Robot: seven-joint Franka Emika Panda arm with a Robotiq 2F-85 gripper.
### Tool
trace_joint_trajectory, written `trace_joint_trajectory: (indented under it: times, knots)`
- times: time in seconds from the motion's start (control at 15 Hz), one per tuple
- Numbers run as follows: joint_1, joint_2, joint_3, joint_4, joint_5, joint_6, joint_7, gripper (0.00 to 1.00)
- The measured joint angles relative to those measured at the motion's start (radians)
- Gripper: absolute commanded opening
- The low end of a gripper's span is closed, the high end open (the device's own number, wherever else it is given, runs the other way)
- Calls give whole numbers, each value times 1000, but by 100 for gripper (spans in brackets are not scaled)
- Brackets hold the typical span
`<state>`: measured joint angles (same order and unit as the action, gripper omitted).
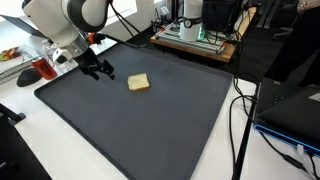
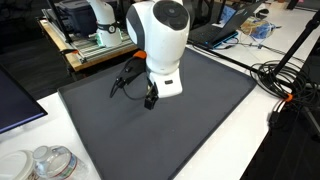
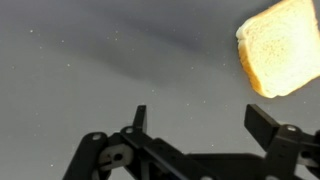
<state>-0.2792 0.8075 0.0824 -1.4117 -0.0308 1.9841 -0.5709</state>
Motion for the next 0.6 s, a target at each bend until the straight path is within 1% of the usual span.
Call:
trace_joint_trajectory:
  times: [0.6]
  knots:
    - [-83,-241,0,-440,194,165,-160,100]
